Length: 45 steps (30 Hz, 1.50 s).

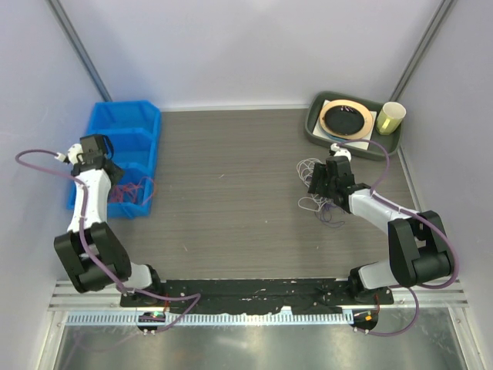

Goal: Untangle the cables

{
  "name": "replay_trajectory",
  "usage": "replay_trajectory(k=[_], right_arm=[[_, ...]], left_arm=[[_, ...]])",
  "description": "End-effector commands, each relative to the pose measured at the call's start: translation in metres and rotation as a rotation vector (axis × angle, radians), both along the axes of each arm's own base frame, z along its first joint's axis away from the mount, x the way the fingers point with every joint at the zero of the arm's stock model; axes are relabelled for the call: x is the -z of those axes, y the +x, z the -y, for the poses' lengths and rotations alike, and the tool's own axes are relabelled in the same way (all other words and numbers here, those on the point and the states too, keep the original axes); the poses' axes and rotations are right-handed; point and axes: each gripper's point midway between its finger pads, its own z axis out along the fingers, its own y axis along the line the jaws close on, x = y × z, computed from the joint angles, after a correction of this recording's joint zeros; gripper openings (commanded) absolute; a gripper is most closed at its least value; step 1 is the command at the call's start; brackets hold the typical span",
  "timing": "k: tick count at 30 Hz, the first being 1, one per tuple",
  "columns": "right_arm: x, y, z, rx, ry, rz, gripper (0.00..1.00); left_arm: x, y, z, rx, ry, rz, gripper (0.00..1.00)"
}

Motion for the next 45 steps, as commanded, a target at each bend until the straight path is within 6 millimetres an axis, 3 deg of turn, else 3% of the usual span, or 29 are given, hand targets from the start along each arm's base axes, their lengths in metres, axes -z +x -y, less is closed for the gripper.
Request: replay_trajectory(k=[1,3,4,6,7,12,13,14,16,17,18,19,20,21,24,28,30,32,35,37,45], right_arm=[[-0.013,0.008,-0.002,-0.006,0.005,0.057,0.69],[-0.015,0.008,-0.002,-0.011,0.009,0.063,0.69],[-0.015,0.008,-0.003,-0.015,0.011,0.066,0.68],[-0.016,0.007,-0.006,-0.032,0.019,0.065,0.68],[-0.018,0.007,-0.007,-0.042,0.021,0.071,0.67],[-0.03,0.009,-0.018,-0.093,0.057,0.114,0.59],[-0.032,0.009,-0.018,-0.1,0.06,0.122,0.54],[-0.034,0.01,-0.02,-0.11,0.064,0.13,0.38],[-0.036,0.01,-0.024,-0.125,0.081,0.132,0.21],[-0.038,0.011,-0.025,-0.132,0.081,0.138,0.07],[-0.04,0.008,-0.035,-0.178,0.118,0.134,0.03],[-0.043,0.008,-0.038,-0.192,0.132,0.139,0.01],[-0.048,0.008,-0.043,-0.216,0.149,0.151,0.01],[-0.053,0.008,-0.048,-0.236,0.167,0.164,0.01],[-0.079,0.006,-0.066,-0.32,0.241,0.227,0.01],[-0.133,-0.005,-0.101,-0.493,0.348,0.333,0.01],[-0.17,-0.018,-0.119,-0.617,0.411,0.414,0.01],[-0.196,-0.03,-0.13,-0.694,0.473,0.458,0.01],[-0.217,-0.05,-0.142,-0.802,0.54,0.456,0.01],[-0.22,-0.057,-0.145,-0.829,0.559,0.429,0.01],[-0.216,-0.07,-0.151,-0.896,0.572,0.373,0.01]], left_arm=[[-0.05,0.002,0.003,-0.022,0.007,0.152,0.68],[-0.064,0.0,0.008,-0.01,0.002,0.193,0.79],[-0.073,0.002,0.009,-0.005,0.001,0.216,0.98],[-0.081,-0.001,0.019,0.018,-0.04,0.231,1.0],[-0.098,-0.001,0.023,0.03,-0.042,0.272,1.0],[-0.139,-0.009,0.043,0.086,-0.062,0.41,1.0],[-0.148,-0.012,0.052,0.115,-0.075,0.454,1.0],[-0.153,-0.012,0.057,0.136,-0.085,0.484,1.0],[-0.163,-0.005,0.079,0.231,-0.128,0.558,1.0],[-0.172,-0.004,0.091,0.276,-0.133,0.599,1.0],[-0.183,0.003,0.106,0.353,-0.159,0.66,1.0],[-0.182,0.006,0.119,0.413,-0.189,0.682,1.0],[-0.19,0.006,0.147,0.535,-0.263,0.728,1.0],[-0.203,0.013,0.159,0.598,-0.273,0.797,1.0],[-0.207,0.021,0.213,0.805,-0.365,0.847,1.0],[-0.184,0.025,0.292,1.086,-0.459,0.75,1.0],[-0.168,0.017,0.346,1.305,-0.544,0.704,1.0],[-0.156,0.004,0.387,1.475,-0.589,0.672,1.0],[-0.133,0.0,0.422,1.617,-0.566,0.614,1.0],[-0.118,0.008,0.429,1.645,-0.503,0.587,1.0],[-0.124,-0.018,0.47,1.862,-0.444,0.627,1.0]])
